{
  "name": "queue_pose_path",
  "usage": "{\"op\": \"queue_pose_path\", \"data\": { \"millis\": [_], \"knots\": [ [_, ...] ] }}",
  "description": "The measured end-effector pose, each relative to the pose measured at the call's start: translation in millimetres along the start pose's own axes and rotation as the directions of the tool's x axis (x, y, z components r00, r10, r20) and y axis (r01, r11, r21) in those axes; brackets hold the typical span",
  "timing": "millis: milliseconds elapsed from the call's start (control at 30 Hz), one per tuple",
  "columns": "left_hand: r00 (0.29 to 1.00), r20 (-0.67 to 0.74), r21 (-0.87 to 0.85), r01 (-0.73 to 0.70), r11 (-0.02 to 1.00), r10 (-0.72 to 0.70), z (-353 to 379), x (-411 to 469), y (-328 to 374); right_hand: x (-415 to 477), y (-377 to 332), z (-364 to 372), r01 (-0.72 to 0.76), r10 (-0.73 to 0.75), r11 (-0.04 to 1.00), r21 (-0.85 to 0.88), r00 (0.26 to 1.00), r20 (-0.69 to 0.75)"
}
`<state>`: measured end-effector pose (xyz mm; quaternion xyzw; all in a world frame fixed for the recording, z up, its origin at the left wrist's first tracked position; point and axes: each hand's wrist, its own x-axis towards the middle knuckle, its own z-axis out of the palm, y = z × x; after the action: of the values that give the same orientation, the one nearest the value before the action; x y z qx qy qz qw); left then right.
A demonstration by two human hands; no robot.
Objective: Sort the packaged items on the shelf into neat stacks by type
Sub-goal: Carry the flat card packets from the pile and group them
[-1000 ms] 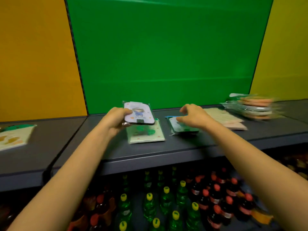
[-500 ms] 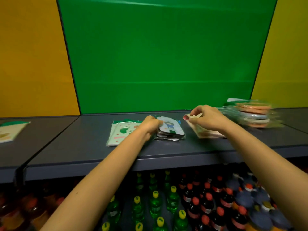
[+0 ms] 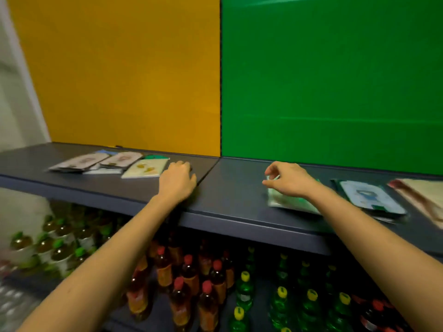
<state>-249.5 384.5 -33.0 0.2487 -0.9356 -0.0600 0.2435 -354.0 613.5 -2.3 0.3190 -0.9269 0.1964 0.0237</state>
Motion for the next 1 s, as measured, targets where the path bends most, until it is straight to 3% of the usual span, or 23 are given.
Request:
{"op": "queue_pose_path", "data": {
  "millis": [167, 267, 400, 500, 633, 767, 1000],
  "knots": [
    [0.992, -0.017, 0.045, 0.125, 0.991, -0.124, -24, 12, -121, 44, -103, 56, 0.064, -0.066, 0.998, 0.022, 0.995, 0.071],
    [0.991, -0.055, 0.032, 0.126, 0.992, -0.124, -37, 29, -183, 71, -168, 91, 0.060, -0.062, 0.998, 0.036, 0.995, 0.079],
    [0.994, -0.061, 0.031, 0.088, 0.996, -0.086, -50, 53, -249, 104, -243, 123, -0.045, 0.051, 0.998, -0.053, 0.992, 0.119],
    [0.996, -0.054, 0.022, 0.078, 0.997, -0.077, -58, 74, -288, 126, -277, 138, -0.190, 0.198, 0.977, -0.100, 0.978, 0.070],
    [0.998, 0.002, -0.014, 0.056, 0.998, -0.056, -59, 97, -310, 149, -305, 162, -0.340, 0.345, 0.933, -0.120, 0.938, 0.019],
    [0.999, 0.053, -0.075, 0.007, 0.997, -0.003, -48, 118, -305, 163, -319, 166, -0.372, 0.385, 0.887, -0.272, 0.923, -0.006],
    [0.950, 0.312, 0.026, -0.020, 0.999, 0.011, -28, 138, -283, 172, -304, 156, -0.485, 0.512, 0.854, -0.189, 0.848, 0.139]
  ]
}}
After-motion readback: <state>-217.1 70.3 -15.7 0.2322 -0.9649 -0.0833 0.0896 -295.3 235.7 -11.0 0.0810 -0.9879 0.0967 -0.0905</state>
